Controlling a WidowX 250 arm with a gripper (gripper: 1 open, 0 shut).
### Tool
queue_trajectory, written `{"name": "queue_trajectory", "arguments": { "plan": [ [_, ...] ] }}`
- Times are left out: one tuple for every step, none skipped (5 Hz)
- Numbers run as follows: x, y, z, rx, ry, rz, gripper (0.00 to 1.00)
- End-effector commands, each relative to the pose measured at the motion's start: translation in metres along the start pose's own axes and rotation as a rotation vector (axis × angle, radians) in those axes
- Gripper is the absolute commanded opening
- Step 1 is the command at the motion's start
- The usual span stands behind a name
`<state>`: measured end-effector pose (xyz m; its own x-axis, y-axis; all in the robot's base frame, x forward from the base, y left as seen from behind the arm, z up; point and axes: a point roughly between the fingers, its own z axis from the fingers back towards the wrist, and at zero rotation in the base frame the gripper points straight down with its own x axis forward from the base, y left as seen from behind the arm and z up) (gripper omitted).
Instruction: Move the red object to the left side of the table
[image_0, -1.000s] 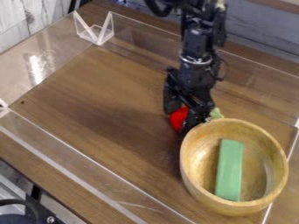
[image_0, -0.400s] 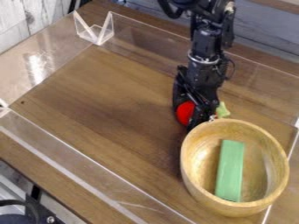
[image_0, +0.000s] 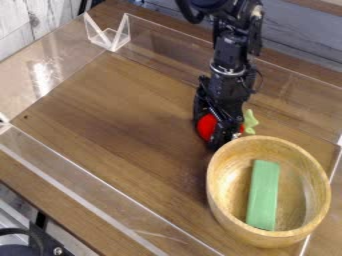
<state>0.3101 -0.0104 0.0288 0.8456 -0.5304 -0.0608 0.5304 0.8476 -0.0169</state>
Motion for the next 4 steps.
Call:
{"name": "queue_trajectory", "arguments": {
  "plan": [
    [-0.001, 0.006, 0.030, 0.042, -0.048, -0.043, 1.00],
    [-0.004, 0.009, 0.036, 0.049, -0.049, -0.101, 1.00],
    [-0.008, 0.012, 0.028, 0.048, -0.057, -0.067, 1.00],
    [-0.010, 0.014, 0.020, 0.050, -0.067, -0.039, 1.00]
  ]
}}
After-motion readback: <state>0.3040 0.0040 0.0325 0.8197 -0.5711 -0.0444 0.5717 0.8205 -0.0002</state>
